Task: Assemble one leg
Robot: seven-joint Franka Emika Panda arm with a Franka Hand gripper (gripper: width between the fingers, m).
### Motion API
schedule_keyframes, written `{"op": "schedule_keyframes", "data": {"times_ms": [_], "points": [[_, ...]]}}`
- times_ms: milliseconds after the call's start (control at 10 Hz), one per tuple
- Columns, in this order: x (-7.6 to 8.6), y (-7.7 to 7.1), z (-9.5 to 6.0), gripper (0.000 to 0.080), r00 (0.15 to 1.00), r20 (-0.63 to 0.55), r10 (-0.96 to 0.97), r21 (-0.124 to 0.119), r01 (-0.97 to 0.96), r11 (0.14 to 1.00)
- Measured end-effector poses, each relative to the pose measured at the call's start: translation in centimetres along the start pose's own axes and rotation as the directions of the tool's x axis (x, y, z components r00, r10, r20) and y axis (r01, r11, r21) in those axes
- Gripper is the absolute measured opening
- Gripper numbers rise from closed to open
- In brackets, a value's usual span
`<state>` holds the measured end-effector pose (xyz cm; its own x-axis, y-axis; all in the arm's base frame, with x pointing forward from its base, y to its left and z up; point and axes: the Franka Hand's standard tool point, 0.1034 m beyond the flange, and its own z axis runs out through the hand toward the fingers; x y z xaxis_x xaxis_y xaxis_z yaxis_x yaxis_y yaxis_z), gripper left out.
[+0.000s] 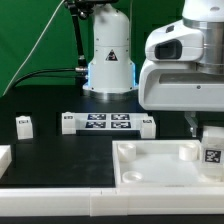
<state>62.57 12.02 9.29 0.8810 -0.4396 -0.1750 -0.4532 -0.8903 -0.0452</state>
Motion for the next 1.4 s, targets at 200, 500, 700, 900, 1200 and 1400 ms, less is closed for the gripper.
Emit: {"op": "schedule_keyframes", "data": {"times_ms": [200,500,700,900,1200,1400], "points": [[-0.04,-0.13,-0.01,0.0290,0.964,-0.002,0.266,0.016,-0.265,0.964],[-0.08,-0.41,0.02,0.0290,0.837,-0.007,0.547,0.020,-0.547,0.837],[-0.14,-0.62,0.05,0.0290,0.748,-0.015,0.664,0.026,-0.663,0.748],[-0.15,-0.65,0.11,0.0383,0.791,-0.017,0.611,0.025,-0.611,0.791],[-0.04,-0.27,0.59,0.0612,0.919,-0.022,0.394,0.011,-0.394,0.919],[-0.01,-0.09,0.92,0.0648,0.988,-0.020,0.153,0.002,-0.153,0.988]]}}
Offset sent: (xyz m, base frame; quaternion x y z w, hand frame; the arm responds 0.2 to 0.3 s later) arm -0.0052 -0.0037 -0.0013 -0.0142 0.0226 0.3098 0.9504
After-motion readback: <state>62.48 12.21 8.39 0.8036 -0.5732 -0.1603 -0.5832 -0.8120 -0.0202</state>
